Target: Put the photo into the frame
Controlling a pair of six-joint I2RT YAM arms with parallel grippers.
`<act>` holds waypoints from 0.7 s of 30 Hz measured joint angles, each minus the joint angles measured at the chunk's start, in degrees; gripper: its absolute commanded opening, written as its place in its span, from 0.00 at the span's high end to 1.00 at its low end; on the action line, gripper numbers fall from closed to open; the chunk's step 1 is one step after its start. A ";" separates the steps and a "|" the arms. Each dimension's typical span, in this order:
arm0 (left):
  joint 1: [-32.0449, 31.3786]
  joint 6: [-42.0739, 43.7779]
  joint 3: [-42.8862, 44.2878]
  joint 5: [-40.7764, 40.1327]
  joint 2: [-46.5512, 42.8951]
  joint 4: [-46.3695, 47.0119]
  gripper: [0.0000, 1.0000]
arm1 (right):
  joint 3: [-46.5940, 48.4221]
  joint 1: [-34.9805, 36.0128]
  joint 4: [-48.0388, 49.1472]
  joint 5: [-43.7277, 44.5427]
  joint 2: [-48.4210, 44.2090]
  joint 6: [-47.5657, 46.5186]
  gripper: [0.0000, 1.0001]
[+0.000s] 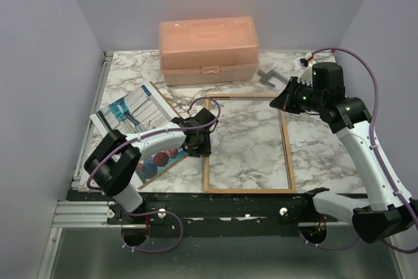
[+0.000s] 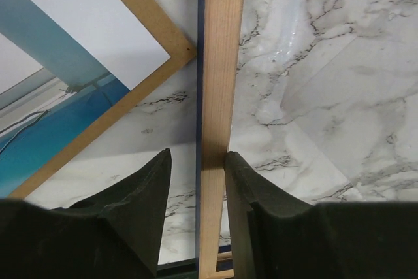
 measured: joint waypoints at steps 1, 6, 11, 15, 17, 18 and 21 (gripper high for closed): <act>0.00 0.04 0.04 0.52 0.61 0.42 0.64 | 0.00 0.00 0.00 0.00 0.00 -0.04 0.99; -0.35 -0.02 0.35 1.42 2.67 2.27 0.82 | 0.00 0.00 0.00 0.00 0.00 -0.15 0.99; -0.90 -0.07 1.46 1.66 3.91 2.23 0.97 | 0.00 0.00 -0.02 0.00 0.00 -0.17 0.99; -1.03 -0.26 2.03 1.42 4.17 1.64 1.00 | 0.00 0.00 -0.04 0.00 0.00 -0.22 0.99; -1.05 -0.44 2.29 1.03 4.20 1.51 1.00 | 0.00 0.00 -0.04 0.00 0.00 -0.22 0.99; -1.05 -0.50 2.38 0.90 4.20 1.46 1.00 | 0.00 0.00 -0.04 0.00 0.00 -0.24 0.99; -1.05 -0.72 2.58 0.28 4.13 1.42 1.00 | 0.00 0.00 -0.07 0.00 0.04 -0.46 0.99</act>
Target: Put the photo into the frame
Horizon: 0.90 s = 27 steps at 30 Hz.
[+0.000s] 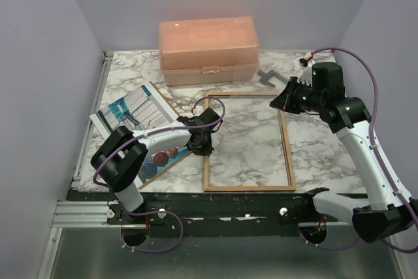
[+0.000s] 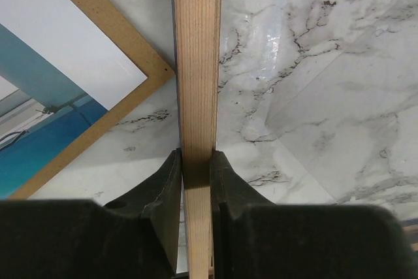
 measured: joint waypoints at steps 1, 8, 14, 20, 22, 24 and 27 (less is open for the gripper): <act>0.00 -0.13 0.02 -0.20 -0.09 0.02 1.00 | 0.00 0.00 -0.02 0.00 0.04 -0.11 0.99; -0.04 -0.55 0.02 -2.64 -2.51 -1.73 1.00 | 0.09 0.00 -0.20 -0.07 0.28 -0.13 0.99; 0.37 0.17 -0.02 -4.33 -4.26 -4.00 1.00 | 0.09 0.00 -0.20 -0.72 0.66 -0.13 0.99; 2.21 2.67 -2.80 -4.74 -7.28 -4.22 1.00 | 0.09 0.00 -0.11 -2.23 0.92 -0.13 0.99; 2.95 3.65 -3.98 -4.68 -8.07 -4.09 0.98 | 0.09 -0.02 -0.04 -2.75 1.01 -0.11 0.99; 3.76 4.74 -5.03 -4.57 -8.35 -3.61 0.84 | 0.09 -0.04 0.24 -3.50 1.14 -0.11 0.99; 4.22 5.62 -5.49 -4.46 -8.33 -3.34 0.56 | 0.09 -0.04 0.57 -4.31 1.49 -0.11 0.99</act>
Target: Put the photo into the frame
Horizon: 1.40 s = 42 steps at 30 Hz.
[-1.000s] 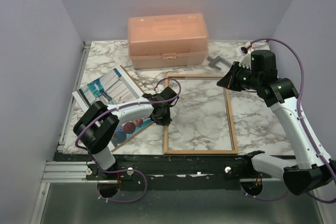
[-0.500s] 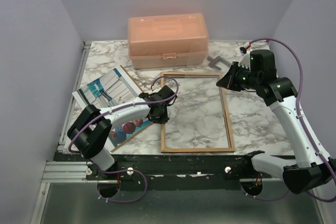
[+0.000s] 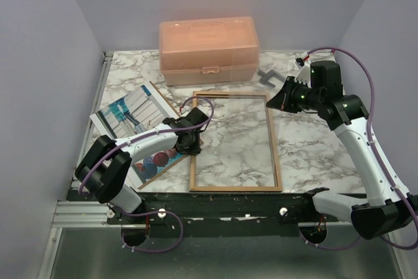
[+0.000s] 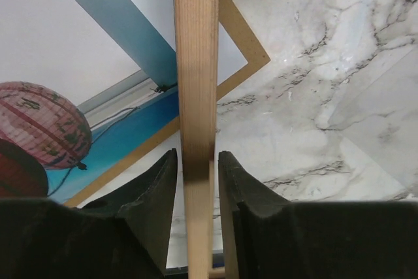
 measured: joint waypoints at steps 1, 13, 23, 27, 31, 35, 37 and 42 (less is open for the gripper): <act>-0.02 0.42 0.00 0.02 0.00 0.11 0.49 | 0.00 0.00 0.09 -0.37 0.09 0.00 0.99; 0.39 1.38 -0.24 0.98 -3.50 2.01 0.37 | 0.00 0.00 -0.24 -4.74 1.53 0.11 0.99; 6.27 0.39 -8.85 3.87 -15.08 7.04 0.43 | 2.01 0.00 -0.17 -13.07 4.81 1.99 0.99; 8.02 0.22 -10.69 4.50 -16.50 7.78 0.47 | 2.14 0.00 0.02 -16.92 5.55 3.02 0.99; 8.50 0.26 -11.28 4.79 -16.24 8.13 0.50 | 2.14 0.00 0.07 -20.46 6.67 3.82 0.99; 8.50 0.28 -11.28 4.90 -14.32 8.57 0.53 | 2.12 0.00 0.04 -22.56 7.56 4.46 0.99; 8.50 0.31 -11.28 4.94 -13.07 8.63 0.54 | 2.03 0.00 0.02 -23.15 7.82 4.50 0.99; 8.50 0.33 -11.28 5.25 -10.67 9.11 0.57 | 0.55 0.00 -0.13 -23.85 8.72 4.44 0.99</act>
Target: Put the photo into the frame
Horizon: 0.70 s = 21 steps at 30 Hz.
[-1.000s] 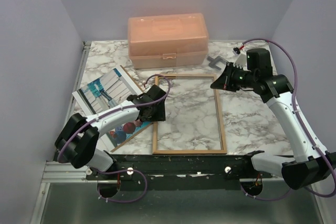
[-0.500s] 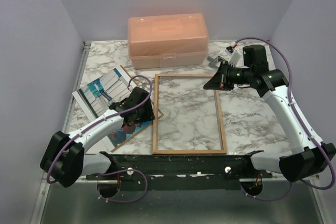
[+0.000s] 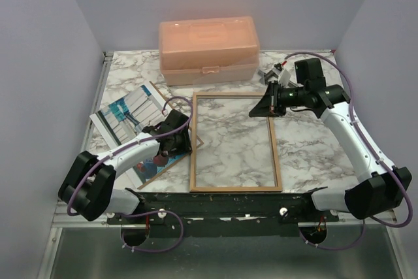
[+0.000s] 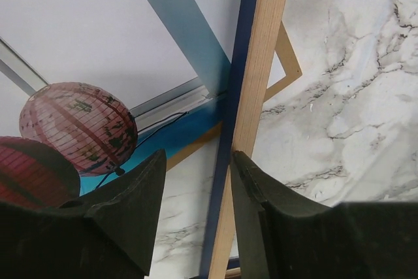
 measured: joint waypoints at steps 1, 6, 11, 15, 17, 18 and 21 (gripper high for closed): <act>0.00 -0.02 0.00 0.17 0.28 0.20 0.58 | -0.39 0.00 -0.13 0.00 0.33 -0.07 0.99; 0.00 0.02 0.04 0.96 0.87 1.18 0.63 | -2.27 0.00 -0.70 1.29 1.73 -1.14 0.99; 0.00 0.02 0.15 1.01 1.01 1.42 0.66 | -4.09 -0.02 -1.14 3.26 2.51 -1.90 0.99; 0.00 0.04 0.22 1.05 1.07 1.42 0.68 | -5.01 -0.02 -1.16 3.48 3.54 -2.01 0.99; 0.00 0.04 0.26 1.14 1.18 1.46 0.68 | -5.35 -0.02 -1.16 3.48 3.87 -2.01 0.99; 0.00 0.04 0.26 1.16 1.20 1.49 0.68 | -5.51 -0.09 -1.11 3.48 4.04 -2.01 0.99; 0.00 0.07 0.39 1.22 1.36 1.49 0.69 | -6.10 -0.11 -0.74 3.43 4.42 -2.03 1.00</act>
